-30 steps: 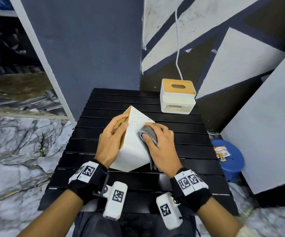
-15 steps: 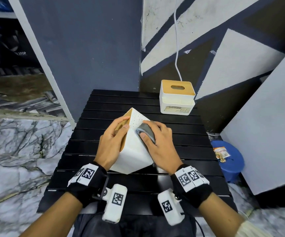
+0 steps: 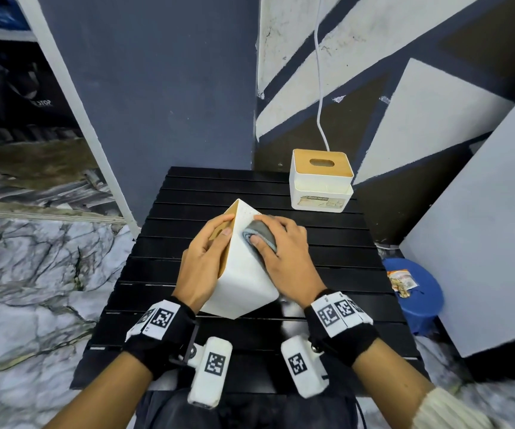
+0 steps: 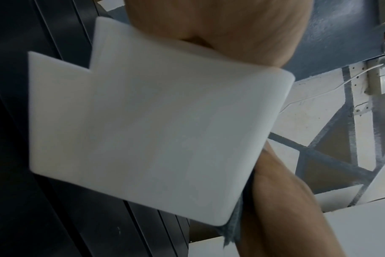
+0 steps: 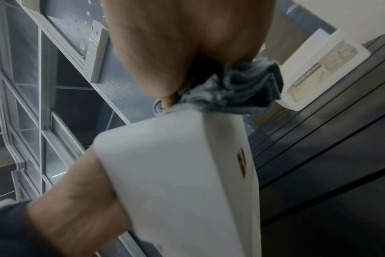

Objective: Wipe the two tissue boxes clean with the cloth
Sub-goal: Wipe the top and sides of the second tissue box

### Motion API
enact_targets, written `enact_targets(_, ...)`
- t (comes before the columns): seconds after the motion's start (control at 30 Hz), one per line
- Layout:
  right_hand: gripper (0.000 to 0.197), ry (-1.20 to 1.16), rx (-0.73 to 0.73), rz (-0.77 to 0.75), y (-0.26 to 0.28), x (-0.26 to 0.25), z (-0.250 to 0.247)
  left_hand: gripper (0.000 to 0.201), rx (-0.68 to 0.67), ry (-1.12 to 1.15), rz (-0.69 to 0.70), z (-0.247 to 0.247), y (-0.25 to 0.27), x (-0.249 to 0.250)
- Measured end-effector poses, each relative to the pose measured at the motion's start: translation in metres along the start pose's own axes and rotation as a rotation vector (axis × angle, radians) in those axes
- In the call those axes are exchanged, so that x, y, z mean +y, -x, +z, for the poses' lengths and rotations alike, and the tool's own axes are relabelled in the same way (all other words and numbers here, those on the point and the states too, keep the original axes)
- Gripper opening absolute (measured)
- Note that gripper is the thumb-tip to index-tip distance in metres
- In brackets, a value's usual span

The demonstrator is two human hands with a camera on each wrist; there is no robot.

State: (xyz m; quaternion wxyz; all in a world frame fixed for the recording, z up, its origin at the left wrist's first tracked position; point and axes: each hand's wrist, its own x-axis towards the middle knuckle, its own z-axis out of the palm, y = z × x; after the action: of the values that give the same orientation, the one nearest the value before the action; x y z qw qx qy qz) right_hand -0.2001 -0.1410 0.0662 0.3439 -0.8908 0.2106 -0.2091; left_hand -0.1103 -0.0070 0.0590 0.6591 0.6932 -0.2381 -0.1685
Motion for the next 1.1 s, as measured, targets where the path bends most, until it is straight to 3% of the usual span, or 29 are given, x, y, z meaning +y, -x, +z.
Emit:
enact_targets(0.13, 0.037, -0.008, 0.009, -0.046, 0.018, -0.004, 0.003, 0.025, 0.003, -0.002, -0.001, 0.003, -0.001, -0.001)
enact_targets(0.27, 0.036, 0.012, -0.011, -0.093, 0.001, -0.015, 0.005, 0.024, -0.004, -0.015, -0.002, 0.001, -0.001, -0.001)
enact_targets(0.5, 0.038, -0.011, -0.036, 0.034, -0.023, 0.010, -0.007, 0.024, 0.000, -0.004, -0.023, 0.002, -0.001, -0.001)
enact_targets(0.63, 0.038, -0.014, -0.010, -0.006, 0.000, 0.015, -0.003, 0.023, 0.001, -0.012, -0.010, 0.003, -0.001, 0.000)
enact_targets(0.77, 0.038, -0.027, -0.026, -0.059, -0.010, 0.008, 0.000, 0.024, -0.007, -0.008, -0.013, 0.002, -0.003, -0.002)
enact_targets(0.97, 0.035, -0.018, -0.066, 0.036, -0.043, 0.033, 0.002, 0.023, -0.003, -0.015, -0.020, -0.004, -0.003, -0.002)
enact_targets(1.1, 0.034, -0.051, -0.021, 0.038, -0.020, 0.035, 0.000, 0.024, -0.017, -0.020, -0.016, -0.003, -0.003, -0.001)
